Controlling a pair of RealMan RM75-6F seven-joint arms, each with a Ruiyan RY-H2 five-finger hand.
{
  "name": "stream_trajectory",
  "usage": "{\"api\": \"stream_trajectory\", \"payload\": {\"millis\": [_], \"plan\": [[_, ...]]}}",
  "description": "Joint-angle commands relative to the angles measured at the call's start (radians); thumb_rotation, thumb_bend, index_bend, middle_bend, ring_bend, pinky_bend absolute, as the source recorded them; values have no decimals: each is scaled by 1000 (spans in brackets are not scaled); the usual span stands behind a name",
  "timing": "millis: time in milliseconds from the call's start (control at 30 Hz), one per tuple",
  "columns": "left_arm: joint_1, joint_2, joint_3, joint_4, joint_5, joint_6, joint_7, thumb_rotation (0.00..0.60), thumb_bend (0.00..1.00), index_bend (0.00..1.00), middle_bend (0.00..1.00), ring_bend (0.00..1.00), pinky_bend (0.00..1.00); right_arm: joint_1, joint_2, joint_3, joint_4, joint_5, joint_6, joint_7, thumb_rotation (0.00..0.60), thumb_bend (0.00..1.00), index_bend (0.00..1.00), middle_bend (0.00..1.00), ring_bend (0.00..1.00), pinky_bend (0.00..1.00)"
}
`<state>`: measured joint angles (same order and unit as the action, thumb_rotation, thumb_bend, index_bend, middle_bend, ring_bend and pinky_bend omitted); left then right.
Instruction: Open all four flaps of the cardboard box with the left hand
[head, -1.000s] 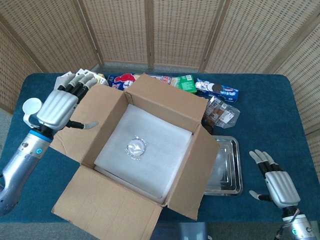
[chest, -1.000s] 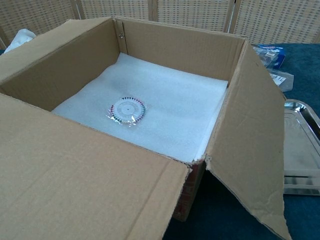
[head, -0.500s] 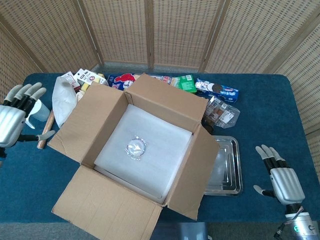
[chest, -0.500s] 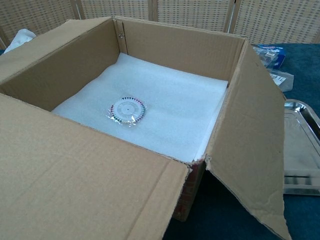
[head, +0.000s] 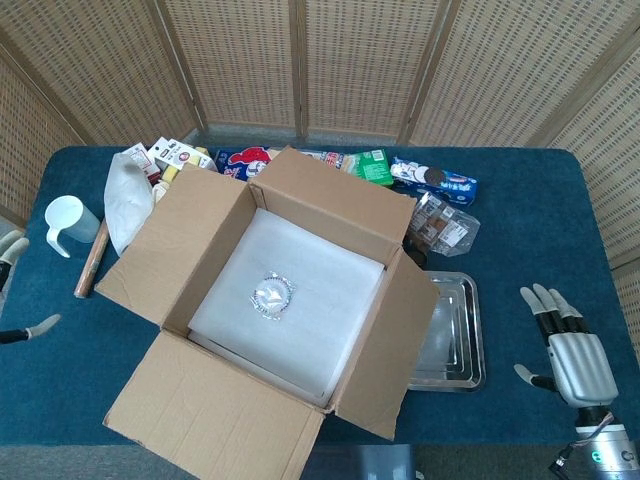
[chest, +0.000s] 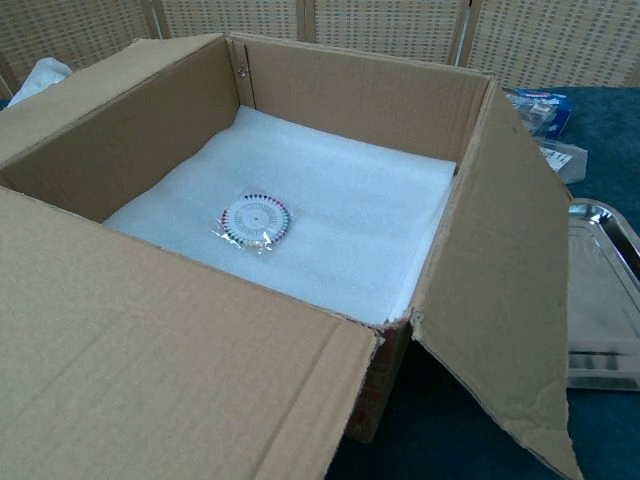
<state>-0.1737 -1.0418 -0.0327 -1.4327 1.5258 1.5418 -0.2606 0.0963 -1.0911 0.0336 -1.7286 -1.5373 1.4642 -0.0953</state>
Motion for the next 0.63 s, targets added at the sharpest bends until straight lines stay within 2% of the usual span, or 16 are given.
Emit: {"api": "stream_trajectory", "payload": {"millis": [33, 133, 200, 433, 633], "plan": [[47, -61, 21, 43, 10, 58, 25, 454, 0, 0, 0, 0, 0, -11, -11, 15, 13, 6, 32, -38, 600, 0, 0, 0, 0, 96], [91, -104, 41, 55, 15, 94, 69, 553, 0, 0, 0, 0, 0, -21, -30, 39, 36, 15, 77, -57, 600, 0, 0, 0, 0, 59], [113, -127, 45, 53, 20, 123, 82, 592, 0, 0, 0, 0, 0, -30, -39, 46, 42, 19, 98, -58, 600, 0, 0, 0, 0, 47], [153, -153, 56, 37, 27, 146, 97, 600, 0, 0, 0, 0, 0, -50, -44, 64, 22, 36, 138, -70, 600, 0, 0, 0, 0, 46], [163, -131, 41, 19, 20, 154, 95, 600, 0, 0, 0, 0, 0, -52, -37, 62, 10, 37, 132, -76, 600, 0, 0, 0, 0, 46]]}}
